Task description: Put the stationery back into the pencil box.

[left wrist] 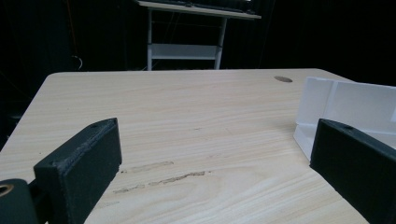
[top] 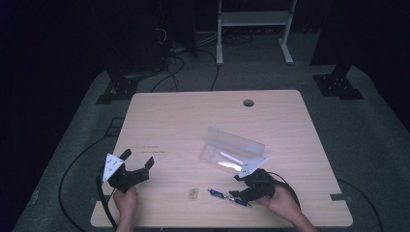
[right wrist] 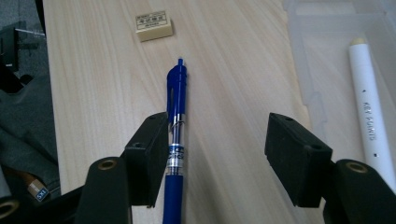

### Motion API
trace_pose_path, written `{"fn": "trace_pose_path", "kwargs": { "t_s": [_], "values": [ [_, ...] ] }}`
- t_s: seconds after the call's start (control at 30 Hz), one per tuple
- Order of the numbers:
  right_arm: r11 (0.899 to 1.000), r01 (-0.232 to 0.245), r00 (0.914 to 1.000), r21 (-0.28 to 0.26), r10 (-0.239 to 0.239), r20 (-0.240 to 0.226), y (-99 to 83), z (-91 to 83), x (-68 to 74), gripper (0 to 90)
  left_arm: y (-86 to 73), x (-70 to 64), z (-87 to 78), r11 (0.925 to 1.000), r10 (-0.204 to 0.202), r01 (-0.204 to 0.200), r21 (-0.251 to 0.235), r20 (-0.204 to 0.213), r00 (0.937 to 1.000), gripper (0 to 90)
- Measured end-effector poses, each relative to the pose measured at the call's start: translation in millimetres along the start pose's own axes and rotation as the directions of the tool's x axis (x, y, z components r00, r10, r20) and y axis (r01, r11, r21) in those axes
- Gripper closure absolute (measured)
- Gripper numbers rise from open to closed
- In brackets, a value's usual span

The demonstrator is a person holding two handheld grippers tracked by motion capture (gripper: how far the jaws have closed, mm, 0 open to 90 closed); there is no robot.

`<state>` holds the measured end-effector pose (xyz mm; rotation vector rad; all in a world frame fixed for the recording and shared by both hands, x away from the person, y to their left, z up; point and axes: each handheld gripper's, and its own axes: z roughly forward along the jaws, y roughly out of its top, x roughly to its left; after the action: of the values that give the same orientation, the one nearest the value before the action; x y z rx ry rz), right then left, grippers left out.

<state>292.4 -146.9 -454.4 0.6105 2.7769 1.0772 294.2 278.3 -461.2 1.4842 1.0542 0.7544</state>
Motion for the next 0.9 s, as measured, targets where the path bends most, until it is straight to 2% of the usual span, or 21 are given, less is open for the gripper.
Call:
{"fn": "trace_pose_path", "kwargs": {
  "t_s": [0.33, 0.9],
  "values": [
    [1.0, 0.021, 0.9997, 0.022, -0.021, -0.014, -3.7, 9.2, 11.1, 40.0, 0.2, 0.0, -0.5, 1.0, 0.002, -0.002, -0.002, -0.002, 1.0, 1.1],
    [0.999, 0.037, 0.9992, 0.029, -0.037, -0.014, -7.7, 15.6, 18.8, 43.4, 0.3, -0.5, -0.3, 1.0, 0.003, -0.003, -0.002, -0.001, 1.0, 1.1]
  ]
}}
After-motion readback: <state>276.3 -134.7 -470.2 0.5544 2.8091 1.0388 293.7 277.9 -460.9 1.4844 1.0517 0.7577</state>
